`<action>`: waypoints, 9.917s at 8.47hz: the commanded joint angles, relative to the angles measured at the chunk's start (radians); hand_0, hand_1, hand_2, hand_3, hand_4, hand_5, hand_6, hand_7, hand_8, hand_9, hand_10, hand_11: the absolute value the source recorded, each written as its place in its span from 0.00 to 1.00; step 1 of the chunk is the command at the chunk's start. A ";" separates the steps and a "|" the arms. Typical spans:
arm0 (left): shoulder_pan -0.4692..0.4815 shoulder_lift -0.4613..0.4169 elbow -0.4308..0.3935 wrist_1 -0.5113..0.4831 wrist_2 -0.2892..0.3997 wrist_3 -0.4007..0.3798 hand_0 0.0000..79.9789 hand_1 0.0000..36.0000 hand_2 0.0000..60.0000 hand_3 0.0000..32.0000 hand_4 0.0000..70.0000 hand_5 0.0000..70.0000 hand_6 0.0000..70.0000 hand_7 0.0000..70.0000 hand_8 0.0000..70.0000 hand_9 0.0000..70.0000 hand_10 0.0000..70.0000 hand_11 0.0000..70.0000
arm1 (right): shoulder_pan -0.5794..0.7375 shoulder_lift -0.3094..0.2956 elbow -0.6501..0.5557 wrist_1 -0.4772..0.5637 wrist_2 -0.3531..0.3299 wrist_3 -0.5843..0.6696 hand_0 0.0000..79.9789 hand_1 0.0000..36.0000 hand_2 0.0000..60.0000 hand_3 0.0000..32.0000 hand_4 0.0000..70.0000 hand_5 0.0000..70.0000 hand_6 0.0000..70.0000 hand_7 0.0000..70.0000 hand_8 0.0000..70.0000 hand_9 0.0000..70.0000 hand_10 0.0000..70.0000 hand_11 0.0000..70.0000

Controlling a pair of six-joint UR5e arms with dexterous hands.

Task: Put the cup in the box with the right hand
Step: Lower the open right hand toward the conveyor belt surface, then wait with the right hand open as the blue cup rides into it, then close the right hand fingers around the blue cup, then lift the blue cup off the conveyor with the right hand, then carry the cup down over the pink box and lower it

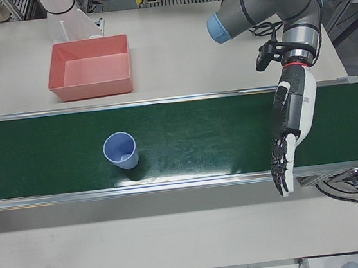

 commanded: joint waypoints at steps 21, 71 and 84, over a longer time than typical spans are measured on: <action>0.000 0.000 -0.001 0.000 0.000 0.000 0.00 0.00 0.00 0.00 0.00 0.00 0.00 0.00 0.00 0.00 0.00 0.00 | 0.004 0.034 -0.028 -0.011 -0.063 -0.004 0.55 0.02 0.02 0.48 0.65 0.01 0.06 0.47 0.11 0.23 0.00 0.00; -0.001 0.001 -0.002 0.000 0.000 0.000 0.00 0.00 0.00 0.00 0.00 0.00 0.00 0.00 0.00 0.00 0.00 0.00 | 0.017 -0.067 0.555 -0.263 -0.059 -0.194 0.60 0.53 0.90 0.00 1.00 0.01 0.22 0.99 0.20 0.42 0.03 0.03; -0.001 0.000 -0.004 0.002 0.000 0.000 0.00 0.00 0.00 0.00 0.00 0.00 0.00 0.00 0.00 0.00 0.00 0.00 | -0.890 0.124 0.480 0.237 0.268 -1.009 0.58 0.48 0.90 0.00 1.00 0.02 0.32 1.00 0.39 0.74 0.15 0.20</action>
